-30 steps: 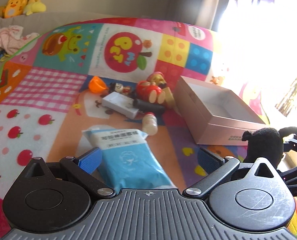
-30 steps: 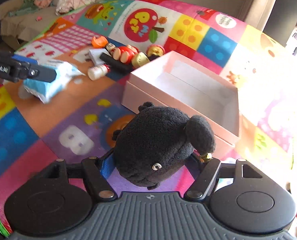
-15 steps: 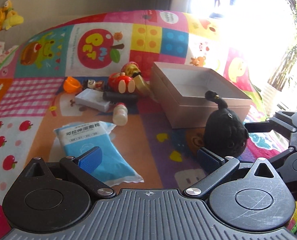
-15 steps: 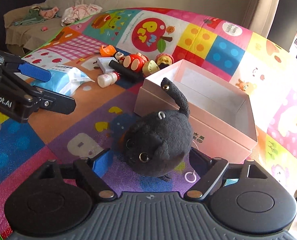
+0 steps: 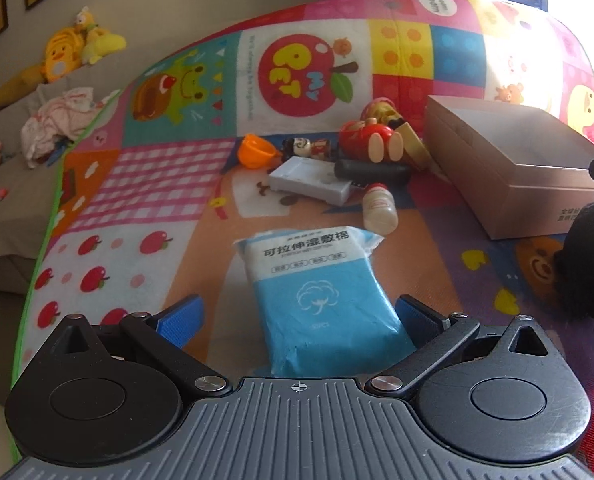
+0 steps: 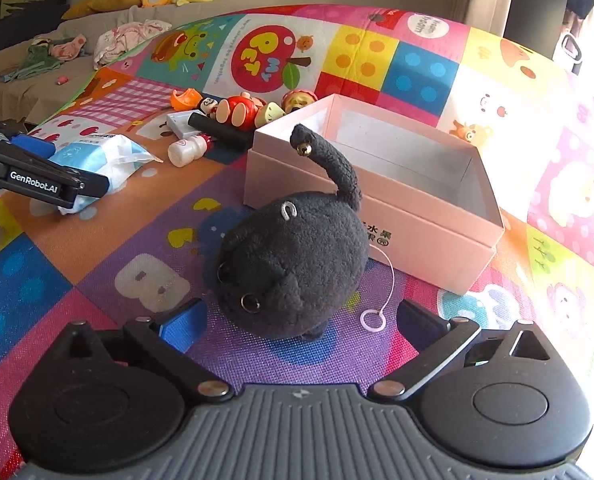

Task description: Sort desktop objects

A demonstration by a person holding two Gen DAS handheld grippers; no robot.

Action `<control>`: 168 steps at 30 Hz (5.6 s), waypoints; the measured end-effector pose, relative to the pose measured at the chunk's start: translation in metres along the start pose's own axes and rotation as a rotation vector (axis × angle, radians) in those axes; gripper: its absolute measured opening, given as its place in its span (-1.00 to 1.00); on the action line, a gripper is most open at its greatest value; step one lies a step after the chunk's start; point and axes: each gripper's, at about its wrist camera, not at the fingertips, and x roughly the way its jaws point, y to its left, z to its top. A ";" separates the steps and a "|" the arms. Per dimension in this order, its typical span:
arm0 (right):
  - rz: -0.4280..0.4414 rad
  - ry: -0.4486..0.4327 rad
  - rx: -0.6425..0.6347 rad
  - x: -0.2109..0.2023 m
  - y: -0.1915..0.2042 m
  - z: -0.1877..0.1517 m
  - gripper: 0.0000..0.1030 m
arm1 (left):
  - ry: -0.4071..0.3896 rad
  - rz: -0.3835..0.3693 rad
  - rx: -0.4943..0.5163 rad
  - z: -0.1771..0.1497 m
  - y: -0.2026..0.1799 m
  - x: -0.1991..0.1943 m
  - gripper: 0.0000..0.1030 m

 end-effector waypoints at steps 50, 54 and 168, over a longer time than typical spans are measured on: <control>0.255 0.099 0.223 -0.044 -0.036 0.011 0.45 | -0.068 -0.345 0.093 -0.004 -0.044 -0.064 0.21; 0.177 -0.057 0.183 -0.104 -0.054 0.018 0.45 | -0.159 -0.409 0.154 0.026 -0.067 -0.083 0.18; -0.056 0.141 0.409 0.094 -0.127 0.100 -0.41 | -0.122 -0.321 -0.033 0.022 -0.026 0.019 0.95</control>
